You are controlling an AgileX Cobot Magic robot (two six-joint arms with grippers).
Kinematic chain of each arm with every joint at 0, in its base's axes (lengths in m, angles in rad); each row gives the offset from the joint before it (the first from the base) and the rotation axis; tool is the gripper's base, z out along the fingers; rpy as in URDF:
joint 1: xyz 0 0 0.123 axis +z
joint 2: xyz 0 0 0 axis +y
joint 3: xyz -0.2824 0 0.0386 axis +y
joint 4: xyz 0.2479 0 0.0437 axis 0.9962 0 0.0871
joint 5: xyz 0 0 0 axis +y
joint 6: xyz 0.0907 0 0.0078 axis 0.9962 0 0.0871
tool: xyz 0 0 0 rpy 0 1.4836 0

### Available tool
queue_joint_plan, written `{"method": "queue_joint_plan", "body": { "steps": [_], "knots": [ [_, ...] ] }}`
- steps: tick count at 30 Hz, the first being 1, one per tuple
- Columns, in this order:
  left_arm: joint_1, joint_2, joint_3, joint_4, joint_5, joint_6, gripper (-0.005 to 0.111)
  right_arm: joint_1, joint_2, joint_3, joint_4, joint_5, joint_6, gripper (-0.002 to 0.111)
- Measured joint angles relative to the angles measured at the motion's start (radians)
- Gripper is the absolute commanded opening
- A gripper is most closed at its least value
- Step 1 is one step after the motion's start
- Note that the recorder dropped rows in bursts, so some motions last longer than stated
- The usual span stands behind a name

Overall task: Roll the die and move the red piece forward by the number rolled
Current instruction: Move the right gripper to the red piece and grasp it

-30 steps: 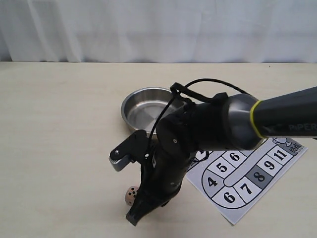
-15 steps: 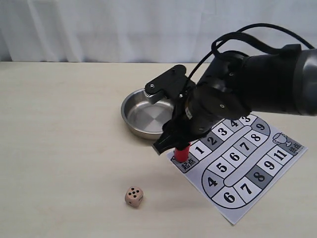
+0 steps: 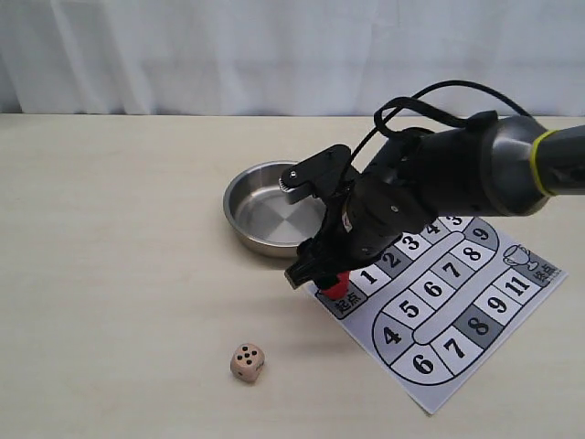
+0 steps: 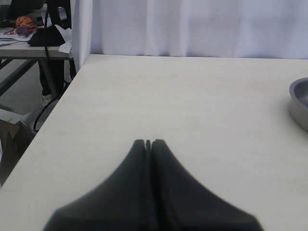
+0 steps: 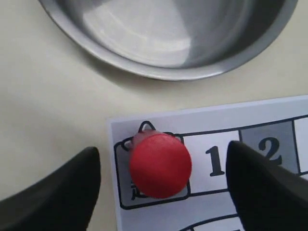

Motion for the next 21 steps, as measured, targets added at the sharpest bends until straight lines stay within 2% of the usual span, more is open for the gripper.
{"method": "queue_joint_plan", "body": {
  "steps": [3,9,17,21],
  "knots": [
    [0.000,0.000,0.000,0.000,0.000,0.000,0.000,0.000,0.024,0.000,0.000,-0.004,0.000,0.067],
    [0.000,0.000,0.000,0.000,0.000,0.000,0.000,0.000,0.053,0.000,0.000,-0.028,0.001,0.045],
    [0.000,0.000,0.000,0.000,0.000,0.000,0.000,0.000,0.056,0.000,0.000,-0.029,0.002,0.004],
    [0.000,0.000,0.000,0.000,0.000,0.000,0.000,0.000,0.056,0.000,-0.019,-0.017,0.002,0.004]
  ]
}}
